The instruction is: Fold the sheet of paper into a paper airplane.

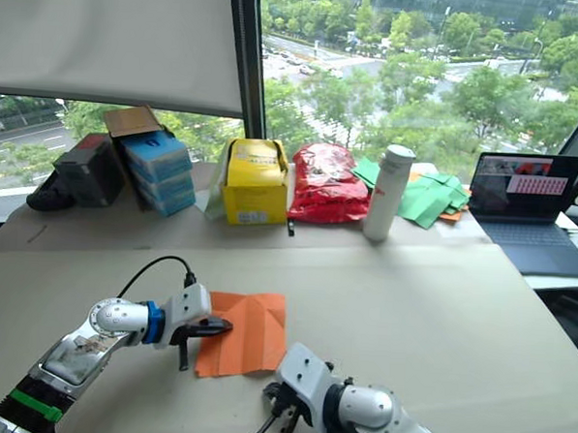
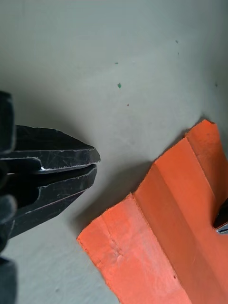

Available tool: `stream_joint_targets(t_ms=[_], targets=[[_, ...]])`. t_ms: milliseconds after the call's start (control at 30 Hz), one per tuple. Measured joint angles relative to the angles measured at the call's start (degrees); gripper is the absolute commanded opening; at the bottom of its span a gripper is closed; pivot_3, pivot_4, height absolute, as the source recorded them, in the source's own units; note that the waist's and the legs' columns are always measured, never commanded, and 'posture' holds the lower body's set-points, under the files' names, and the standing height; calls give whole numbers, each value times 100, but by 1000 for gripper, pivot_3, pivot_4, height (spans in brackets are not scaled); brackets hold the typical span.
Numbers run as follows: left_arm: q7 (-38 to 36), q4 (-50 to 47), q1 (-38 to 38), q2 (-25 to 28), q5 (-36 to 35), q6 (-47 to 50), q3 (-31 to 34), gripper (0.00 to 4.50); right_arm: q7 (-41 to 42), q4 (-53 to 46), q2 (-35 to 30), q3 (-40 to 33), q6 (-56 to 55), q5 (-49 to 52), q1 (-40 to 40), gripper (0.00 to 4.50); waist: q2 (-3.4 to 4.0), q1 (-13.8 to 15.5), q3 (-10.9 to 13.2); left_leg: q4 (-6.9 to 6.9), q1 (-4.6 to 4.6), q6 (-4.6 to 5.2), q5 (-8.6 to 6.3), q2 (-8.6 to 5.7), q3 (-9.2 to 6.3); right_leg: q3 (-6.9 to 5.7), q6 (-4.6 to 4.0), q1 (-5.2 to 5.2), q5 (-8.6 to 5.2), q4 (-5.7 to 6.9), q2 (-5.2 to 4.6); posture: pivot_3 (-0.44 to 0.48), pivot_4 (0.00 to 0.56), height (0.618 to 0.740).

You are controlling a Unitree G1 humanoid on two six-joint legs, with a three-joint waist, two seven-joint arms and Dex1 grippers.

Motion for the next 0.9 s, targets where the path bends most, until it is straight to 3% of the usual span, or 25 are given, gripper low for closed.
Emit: stream_joint_targets(t_ms=[333,700,900], targets=[[-258,368,-295,10,61,-189,-123,0,-968,16,648,-8,277,-524,116,188,8,7,-14,1,0,0,0,-1,-1,1,-13,-2,8,4,3,0,150,740],[-287,436,-344,4,90,-231,-142,0,-1336,380,1612,-558,-11,-397,176,188,9,-4,-13,0,0,1,0,-1,-1,2,-12,-3,7,4,14,0,150,740],[-287,438,-348,4,100,-232,-135,0,-1132,683,2113,-677,-538,-138,-102,188,11,-26,-12,0,0,1,0,-1,-1,4,-13,-4,8,4,29,0,150,740]])
